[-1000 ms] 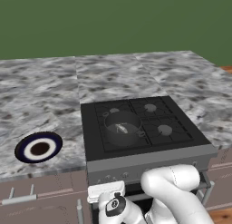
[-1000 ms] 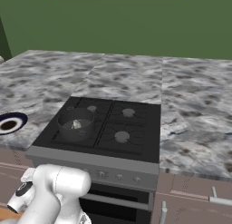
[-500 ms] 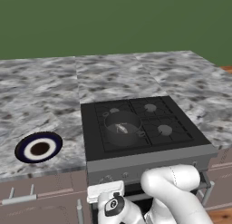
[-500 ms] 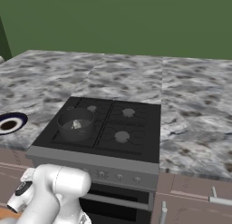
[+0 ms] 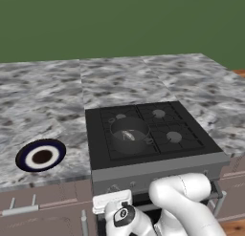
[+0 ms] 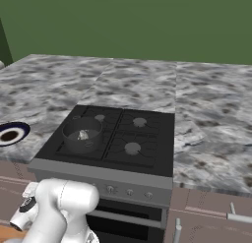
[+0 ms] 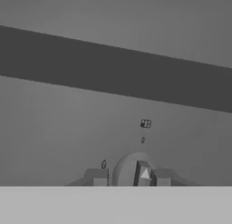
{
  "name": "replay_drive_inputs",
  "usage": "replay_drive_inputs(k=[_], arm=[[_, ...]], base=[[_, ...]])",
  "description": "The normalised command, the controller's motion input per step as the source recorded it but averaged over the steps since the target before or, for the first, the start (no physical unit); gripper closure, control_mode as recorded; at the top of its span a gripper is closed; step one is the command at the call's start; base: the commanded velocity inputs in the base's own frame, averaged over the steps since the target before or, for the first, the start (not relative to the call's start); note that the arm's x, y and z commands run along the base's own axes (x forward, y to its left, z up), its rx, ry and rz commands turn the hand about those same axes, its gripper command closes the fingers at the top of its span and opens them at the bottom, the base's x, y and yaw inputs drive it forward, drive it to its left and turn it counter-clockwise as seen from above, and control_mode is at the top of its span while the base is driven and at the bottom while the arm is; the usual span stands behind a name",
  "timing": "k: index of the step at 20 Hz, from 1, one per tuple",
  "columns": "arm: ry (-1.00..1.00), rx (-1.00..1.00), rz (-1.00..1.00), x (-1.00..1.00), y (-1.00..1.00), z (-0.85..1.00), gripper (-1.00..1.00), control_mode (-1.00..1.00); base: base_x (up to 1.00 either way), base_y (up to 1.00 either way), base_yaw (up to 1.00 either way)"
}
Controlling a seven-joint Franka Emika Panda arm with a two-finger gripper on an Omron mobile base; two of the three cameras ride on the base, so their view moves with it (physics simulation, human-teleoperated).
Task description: Retrieve the frozen meat and place it in the pot on a burner. Then turn the burner on.
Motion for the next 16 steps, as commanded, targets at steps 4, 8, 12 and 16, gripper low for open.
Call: replay_drive_inputs(k=[4, 8, 12, 16], arm=[[-0.05, 0.01, 0.31, 0.0, -0.04, -0.01, 1.0, -1.0], [-0.08, -0.23, 0.38, -0.03, 0.21, -0.02, 1.0, -1.0], [0.0, -0.29, 0.16, 0.0, 0.7, 0.11, 1.0, -1.0], [0.0, -0.38, 0.13, 0.0, 0.62, 0.05, 1.0, -1.0]], base=[[0.0, 0.0, 0.0], [0.0, 0.0, 0.0], [0.0, 0.0, 0.0], [0.0, 0.0, 0.0]])
